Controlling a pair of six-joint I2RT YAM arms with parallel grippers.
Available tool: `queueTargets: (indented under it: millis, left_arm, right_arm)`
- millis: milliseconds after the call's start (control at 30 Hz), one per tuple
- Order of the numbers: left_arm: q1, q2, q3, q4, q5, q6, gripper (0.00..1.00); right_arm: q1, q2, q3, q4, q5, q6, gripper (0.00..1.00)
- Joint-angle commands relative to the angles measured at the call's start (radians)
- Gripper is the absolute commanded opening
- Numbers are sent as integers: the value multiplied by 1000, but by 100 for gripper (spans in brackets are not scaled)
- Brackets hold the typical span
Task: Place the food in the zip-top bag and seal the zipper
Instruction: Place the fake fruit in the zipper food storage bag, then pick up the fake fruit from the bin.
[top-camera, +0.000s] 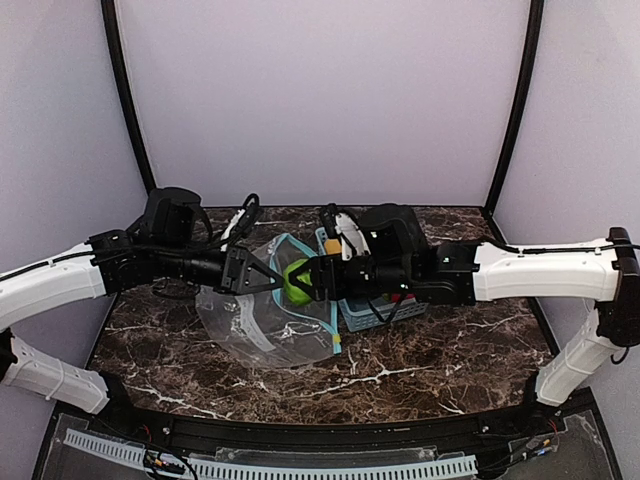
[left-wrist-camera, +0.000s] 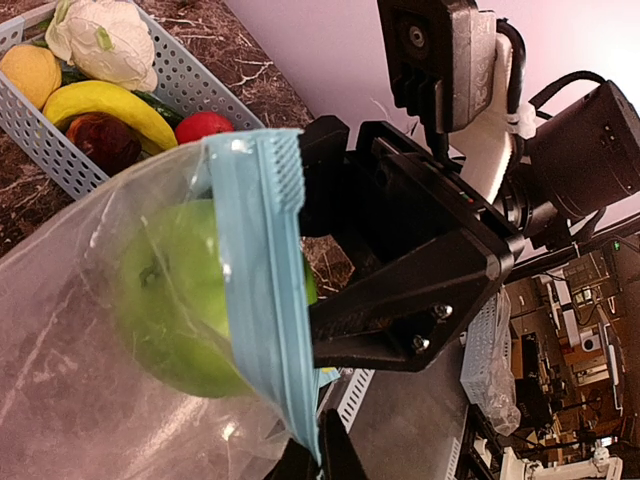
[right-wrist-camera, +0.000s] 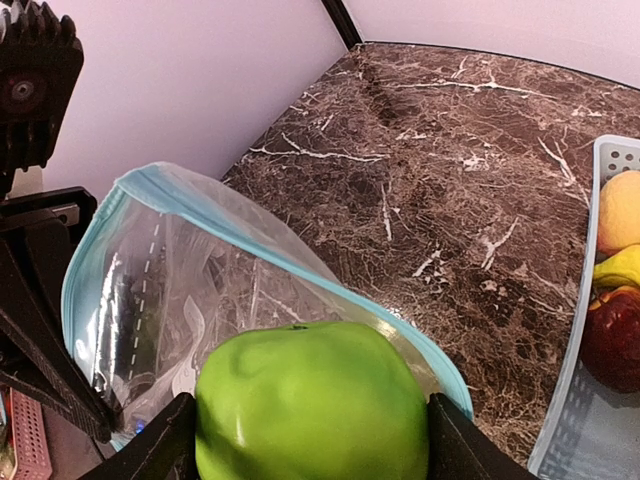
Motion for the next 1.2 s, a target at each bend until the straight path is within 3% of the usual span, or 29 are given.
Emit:
queueTargets:
  millis: [0, 167, 300, 400, 933, 1167]
  left_arm:
    - [-4, 0, -2, 79, 19, -20, 1]
    - [-4, -12, -24, 121, -13, -38, 1]
    - [-4, -19, -26, 118, -34, -36, 1]
    - [-3, -16, -28, 109, -41, -34, 1]
    - [12, -35, -56, 61, -131, -47, 1]
    - [26, -48, -50, 6, -157, -24, 1]
  right_arm:
    - [-7, 32, 60, 8, -86, -11, 66]
    - [-7, 52, 62, -27, -112, -4, 71]
    - [-6, 33, 36, -29, -106, -7, 87]
    - [-7, 12, 24, -27, -90, -15, 93]
    - [-8, -138, -45, -46, -51, -64, 95]
    - [-8, -239, -88, -79, 55, -123, 98]
